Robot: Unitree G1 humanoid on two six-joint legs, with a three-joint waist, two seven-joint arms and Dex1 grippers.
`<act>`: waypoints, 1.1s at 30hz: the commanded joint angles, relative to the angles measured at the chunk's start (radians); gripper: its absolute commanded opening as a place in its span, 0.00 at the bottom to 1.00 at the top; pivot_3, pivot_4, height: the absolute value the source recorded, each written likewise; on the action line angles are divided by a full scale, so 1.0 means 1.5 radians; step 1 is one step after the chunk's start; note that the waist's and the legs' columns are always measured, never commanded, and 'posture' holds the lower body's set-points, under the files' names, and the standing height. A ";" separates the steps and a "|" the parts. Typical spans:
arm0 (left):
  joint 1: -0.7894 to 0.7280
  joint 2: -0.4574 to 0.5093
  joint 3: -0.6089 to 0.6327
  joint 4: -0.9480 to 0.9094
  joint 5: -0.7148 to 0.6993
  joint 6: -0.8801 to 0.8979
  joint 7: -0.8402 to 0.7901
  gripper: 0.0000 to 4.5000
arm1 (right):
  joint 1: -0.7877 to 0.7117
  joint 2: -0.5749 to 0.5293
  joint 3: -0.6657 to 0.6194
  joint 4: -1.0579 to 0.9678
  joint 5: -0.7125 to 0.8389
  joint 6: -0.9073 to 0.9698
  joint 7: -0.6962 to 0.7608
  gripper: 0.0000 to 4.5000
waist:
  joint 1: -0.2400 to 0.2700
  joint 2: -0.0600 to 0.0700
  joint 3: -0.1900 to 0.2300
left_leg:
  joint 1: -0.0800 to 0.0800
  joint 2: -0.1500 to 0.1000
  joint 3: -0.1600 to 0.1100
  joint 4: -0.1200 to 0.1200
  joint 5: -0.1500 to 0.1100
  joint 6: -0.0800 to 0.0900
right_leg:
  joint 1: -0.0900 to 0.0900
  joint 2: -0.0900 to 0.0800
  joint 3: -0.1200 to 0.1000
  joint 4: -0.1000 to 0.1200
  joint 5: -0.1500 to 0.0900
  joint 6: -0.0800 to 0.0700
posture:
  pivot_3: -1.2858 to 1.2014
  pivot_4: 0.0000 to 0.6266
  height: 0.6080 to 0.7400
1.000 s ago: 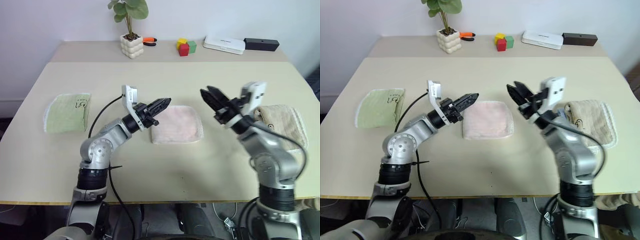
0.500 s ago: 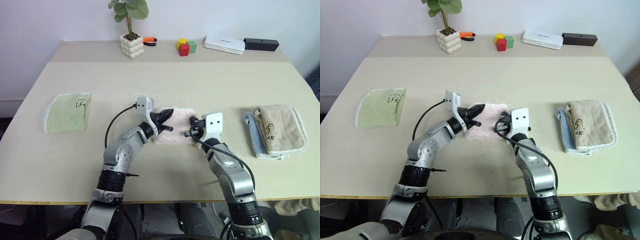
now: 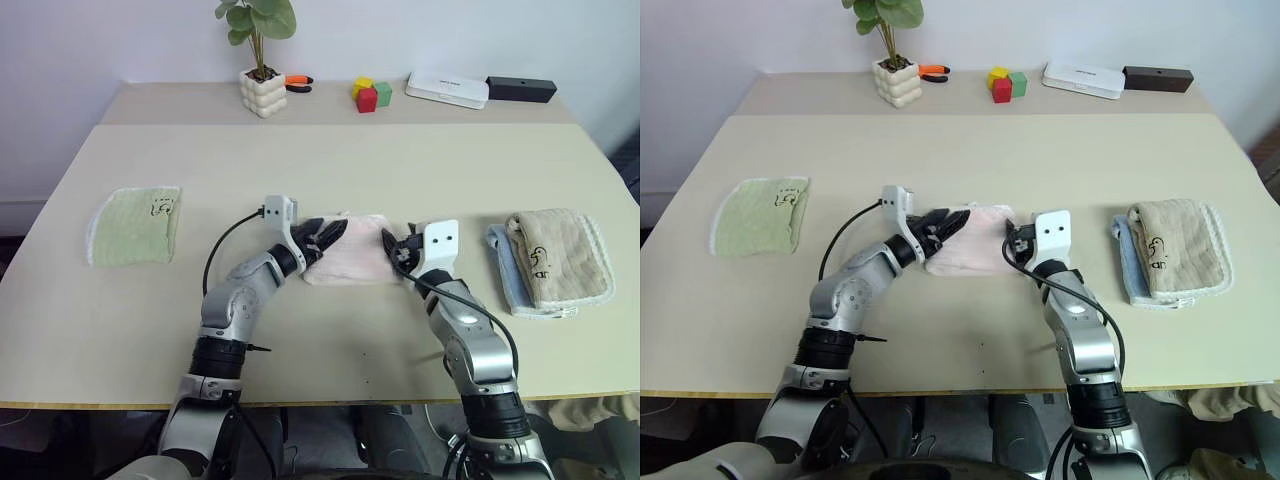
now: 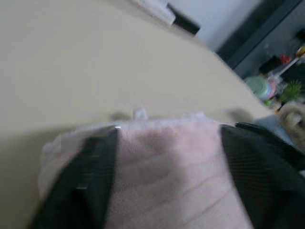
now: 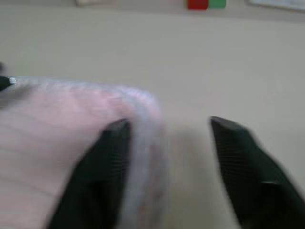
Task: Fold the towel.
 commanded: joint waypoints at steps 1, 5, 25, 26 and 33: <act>-0.023 0.032 0.020 -0.058 -0.025 0.019 -0.024 1.00 | -0.025 -0.019 -0.041 0.004 -0.008 -0.034 -0.011 0.99 | 0.000 0.000 0.000 | 0.000 0.000 0.000 0.000 0.000 0.000 | 0.000 0.000 0.000 0.000 0.000 0.000 | 0.52 0.24 1.00; -0.022 0.074 0.034 -0.089 -0.052 0.065 -0.039 1.00 | -0.039 -0.045 -0.058 0.018 -0.005 -0.050 0.012 0.99 | 0.001 0.000 0.000 | 0.000 0.000 0.000 0.000 0.000 0.000 | 0.000 0.000 0.000 0.000 0.000 0.000 | 0.52 0.24 1.00; 0.019 0.175 0.141 -0.080 -0.265 0.483 -0.011 1.00 | -0.037 -0.266 -0.093 -0.105 0.270 0.059 0.397 0.99 | -0.015 0.000 0.001 | 0.001 0.000 -0.001 0.000 0.000 0.000 | 0.001 0.000 -0.001 0.002 0.000 0.000 | 0.52 0.24 1.00; 0.021 0.167 0.142 -0.081 -0.268 0.498 0.001 1.00 | -0.037 -0.264 -0.093 -0.109 0.271 0.061 0.395 0.99 | -0.015 0.000 0.001 | 0.001 0.000 -0.001 0.000 0.000 0.000 | 0.000 0.000 -0.001 0.002 0.000 0.000 | 0.52 0.24 1.00; 0.014 0.108 0.198 -0.014 -0.282 0.556 0.069 1.00 | -0.040 -0.281 -0.099 -0.111 0.262 0.061 0.390 0.99 | -0.013 0.001 0.000 | 0.001 0.000 -0.001 0.000 0.000 0.000 | 0.001 0.000 0.000 0.002 0.000 0.000 | 0.52 0.24 1.00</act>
